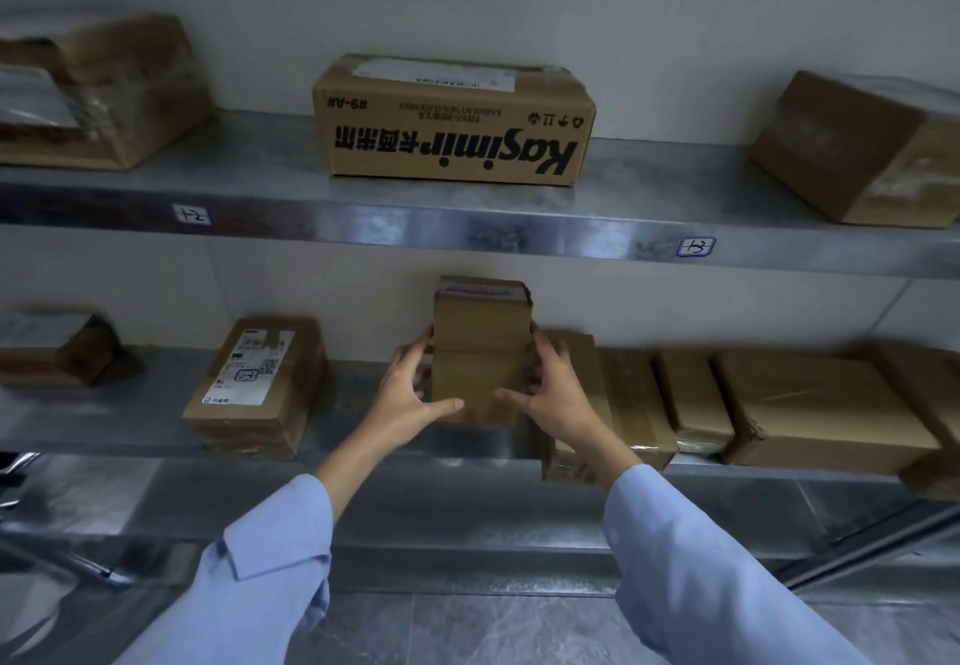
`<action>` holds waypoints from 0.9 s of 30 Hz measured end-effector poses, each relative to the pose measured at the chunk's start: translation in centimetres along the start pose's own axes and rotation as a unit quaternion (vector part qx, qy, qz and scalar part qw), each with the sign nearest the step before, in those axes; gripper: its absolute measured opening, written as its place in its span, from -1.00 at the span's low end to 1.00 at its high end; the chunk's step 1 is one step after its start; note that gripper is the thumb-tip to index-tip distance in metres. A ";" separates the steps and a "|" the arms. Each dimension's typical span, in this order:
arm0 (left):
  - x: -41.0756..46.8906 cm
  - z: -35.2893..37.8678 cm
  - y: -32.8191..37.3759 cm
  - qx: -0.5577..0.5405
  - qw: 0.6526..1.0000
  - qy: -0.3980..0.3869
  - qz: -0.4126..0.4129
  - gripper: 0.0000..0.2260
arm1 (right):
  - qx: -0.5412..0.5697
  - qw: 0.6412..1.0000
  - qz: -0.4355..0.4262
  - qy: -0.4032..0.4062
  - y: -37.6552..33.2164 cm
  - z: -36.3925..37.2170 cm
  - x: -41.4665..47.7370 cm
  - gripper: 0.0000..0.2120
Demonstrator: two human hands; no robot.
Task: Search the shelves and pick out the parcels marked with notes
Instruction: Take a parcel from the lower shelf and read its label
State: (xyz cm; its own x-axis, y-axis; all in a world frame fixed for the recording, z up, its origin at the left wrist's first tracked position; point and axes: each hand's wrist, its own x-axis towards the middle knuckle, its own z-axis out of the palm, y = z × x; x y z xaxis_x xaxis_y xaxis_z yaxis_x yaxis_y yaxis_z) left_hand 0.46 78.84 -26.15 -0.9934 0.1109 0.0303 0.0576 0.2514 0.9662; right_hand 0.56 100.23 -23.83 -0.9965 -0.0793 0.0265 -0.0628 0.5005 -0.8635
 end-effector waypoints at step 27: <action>-2.5 1.1 0.2 -0.025 0.999 -0.015 -0.022 -0.27 | 0.047 0.998 0.021 -0.022 1.2 -0.7 -2.8 0.00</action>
State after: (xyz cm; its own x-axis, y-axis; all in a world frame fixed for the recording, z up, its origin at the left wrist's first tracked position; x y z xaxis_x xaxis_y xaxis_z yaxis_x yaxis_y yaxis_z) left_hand 3.11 79.70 -26.34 -0.9914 0.1297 -0.0188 0.0087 0.2081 0.9781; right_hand 3.24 101.68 -24.54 -0.9946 -0.0989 -0.0312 -0.0135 0.4221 -0.9065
